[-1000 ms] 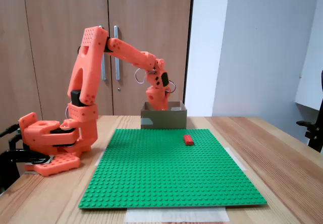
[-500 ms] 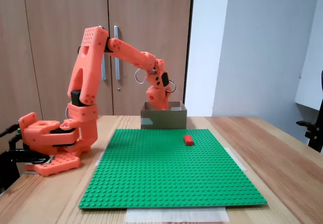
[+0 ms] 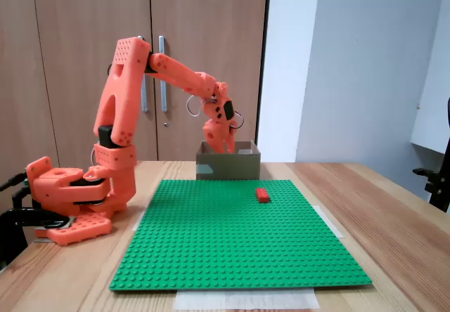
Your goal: Pick the yellow lego block and put it in the box.
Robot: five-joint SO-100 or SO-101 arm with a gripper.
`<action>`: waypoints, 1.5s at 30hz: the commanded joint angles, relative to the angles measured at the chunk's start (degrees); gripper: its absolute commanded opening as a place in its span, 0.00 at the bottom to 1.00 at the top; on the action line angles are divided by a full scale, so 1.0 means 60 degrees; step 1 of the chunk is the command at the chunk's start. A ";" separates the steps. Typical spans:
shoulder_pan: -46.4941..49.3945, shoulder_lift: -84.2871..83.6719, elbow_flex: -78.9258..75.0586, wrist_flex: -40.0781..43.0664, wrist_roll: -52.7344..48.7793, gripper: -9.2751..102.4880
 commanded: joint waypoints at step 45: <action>0.5405 1.2319 0.6987 -0.1025 -0.0088 0.11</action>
